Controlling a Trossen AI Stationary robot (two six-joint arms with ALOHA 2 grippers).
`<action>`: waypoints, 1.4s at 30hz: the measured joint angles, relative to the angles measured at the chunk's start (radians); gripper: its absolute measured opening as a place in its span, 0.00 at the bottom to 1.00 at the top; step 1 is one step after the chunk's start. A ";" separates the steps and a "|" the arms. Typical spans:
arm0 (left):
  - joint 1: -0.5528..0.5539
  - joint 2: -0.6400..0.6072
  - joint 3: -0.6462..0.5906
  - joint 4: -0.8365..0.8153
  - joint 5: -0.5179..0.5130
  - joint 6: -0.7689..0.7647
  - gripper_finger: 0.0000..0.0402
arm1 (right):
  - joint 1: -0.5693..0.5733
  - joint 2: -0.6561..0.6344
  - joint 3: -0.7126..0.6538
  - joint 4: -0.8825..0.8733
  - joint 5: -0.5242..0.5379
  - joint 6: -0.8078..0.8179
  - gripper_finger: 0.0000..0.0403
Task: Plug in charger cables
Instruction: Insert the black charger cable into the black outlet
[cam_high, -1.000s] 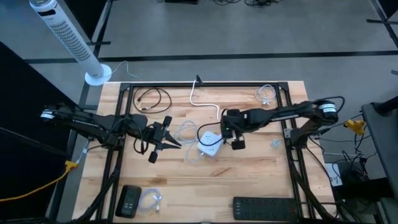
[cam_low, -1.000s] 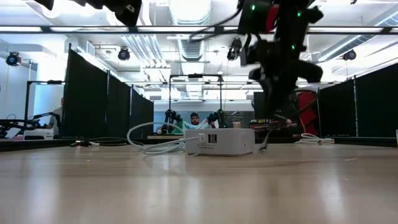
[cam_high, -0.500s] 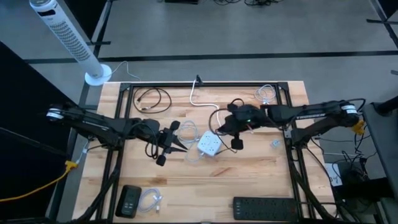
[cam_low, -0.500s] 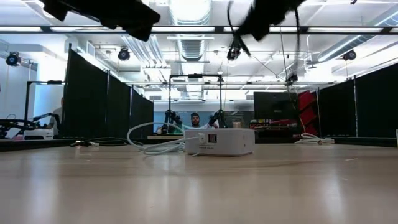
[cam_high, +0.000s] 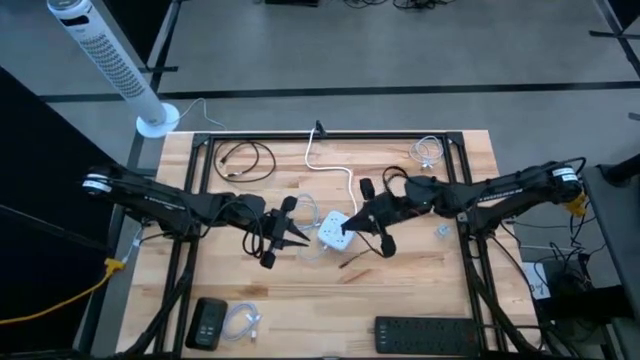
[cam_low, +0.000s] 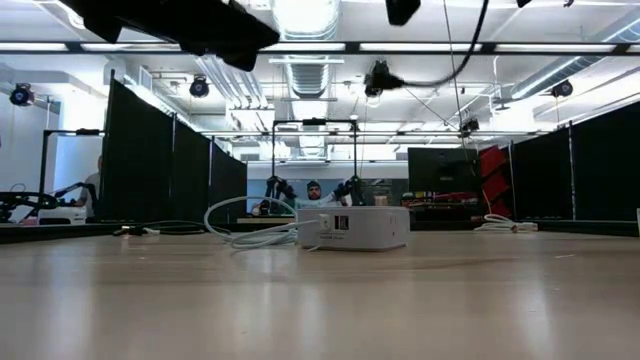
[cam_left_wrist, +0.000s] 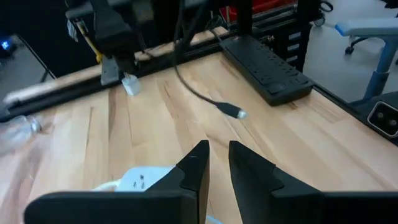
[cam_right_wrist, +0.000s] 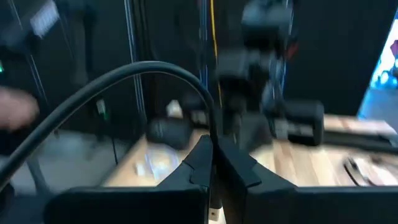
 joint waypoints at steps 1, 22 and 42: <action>0.000 0.004 0.000 0.026 0.000 0.002 0.13 | 0.006 0.000 -0.008 0.044 0.013 0.018 0.00; 0.000 0.054 0.000 0.219 -0.048 -0.026 0.27 | 0.031 0.016 -0.016 0.321 0.316 0.127 0.00; 0.006 0.154 -0.001 0.322 -0.192 -0.001 0.38 | 0.077 0.213 0.003 0.206 0.258 0.062 0.00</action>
